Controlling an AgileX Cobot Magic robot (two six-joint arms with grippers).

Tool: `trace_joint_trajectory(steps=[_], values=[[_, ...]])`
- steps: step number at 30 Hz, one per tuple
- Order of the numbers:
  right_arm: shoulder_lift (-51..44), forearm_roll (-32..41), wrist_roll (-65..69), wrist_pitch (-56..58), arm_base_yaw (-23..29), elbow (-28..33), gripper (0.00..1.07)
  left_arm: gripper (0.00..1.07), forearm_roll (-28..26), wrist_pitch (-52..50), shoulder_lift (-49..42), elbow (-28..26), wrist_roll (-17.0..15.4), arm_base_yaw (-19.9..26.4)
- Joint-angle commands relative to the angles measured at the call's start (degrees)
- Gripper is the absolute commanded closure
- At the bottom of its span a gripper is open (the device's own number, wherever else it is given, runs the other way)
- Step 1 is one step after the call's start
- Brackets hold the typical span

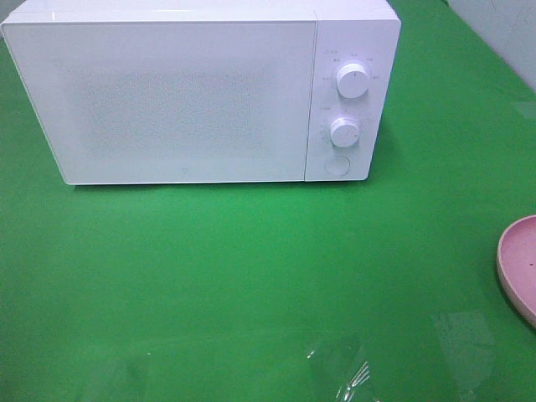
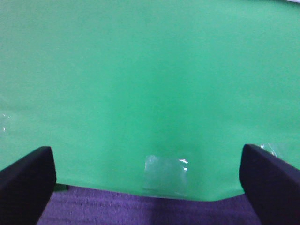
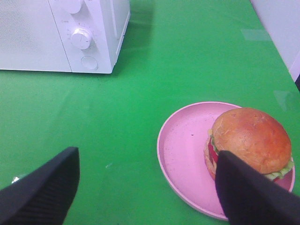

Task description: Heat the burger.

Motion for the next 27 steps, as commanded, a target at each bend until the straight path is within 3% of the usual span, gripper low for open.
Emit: trace_joint_trajectory(steps=[1, 13, 27], values=[[-1.4, 0.1, -0.6, -0.5, -0.4, 0.1, 0.31, 0.07, -0.1, -0.9, -4.0, 0.3, -0.3, 0.1], [-1.4, 0.1, -0.6, -0.5, -0.4, 0.1, 0.31, 0.07, 0.6, -1.7, -22.8, 0.3, 0.2, 0.1], [-1.3, 0.2, -0.5, -0.5, -0.4, 0.1, 0.31, 0.07, 0.6, -1.7, -23.3, 0.3, 0.2, 0.1]])
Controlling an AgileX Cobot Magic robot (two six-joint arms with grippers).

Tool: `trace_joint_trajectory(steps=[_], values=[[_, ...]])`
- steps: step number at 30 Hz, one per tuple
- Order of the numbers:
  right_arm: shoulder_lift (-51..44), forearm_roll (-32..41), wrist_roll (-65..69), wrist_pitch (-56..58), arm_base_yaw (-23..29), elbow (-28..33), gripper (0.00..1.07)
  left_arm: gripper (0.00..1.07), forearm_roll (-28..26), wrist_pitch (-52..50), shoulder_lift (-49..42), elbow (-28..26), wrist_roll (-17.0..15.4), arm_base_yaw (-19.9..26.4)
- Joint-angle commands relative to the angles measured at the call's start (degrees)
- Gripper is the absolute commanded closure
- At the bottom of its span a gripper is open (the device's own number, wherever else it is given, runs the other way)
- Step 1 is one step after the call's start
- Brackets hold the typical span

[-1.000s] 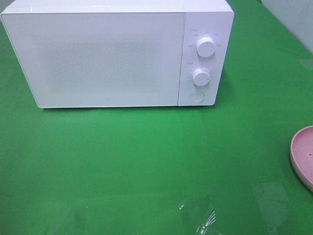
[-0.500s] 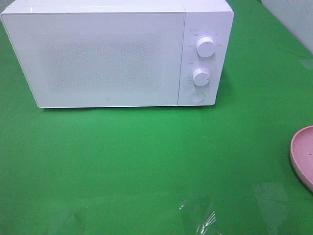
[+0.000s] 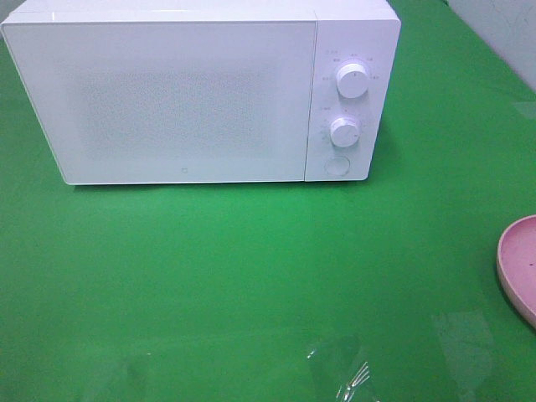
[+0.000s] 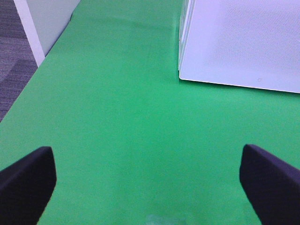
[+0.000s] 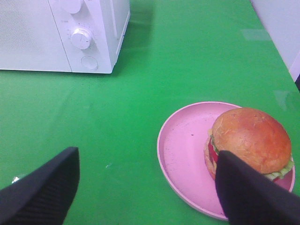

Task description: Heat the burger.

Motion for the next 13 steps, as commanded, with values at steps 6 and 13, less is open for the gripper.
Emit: trace_joint_trajectory(steps=[6, 13], values=[[-1.3, 0.2, -0.5, -0.5, -0.4, 0.1, 0.31, 0.07, 0.0, -0.5, -1.4, 0.2, -0.1, 0.1], [-1.3, 0.2, -0.5, -0.5, -0.4, 0.1, 0.31, 0.07, 0.0, -0.5, -1.4, 0.2, -0.1, 0.1]])
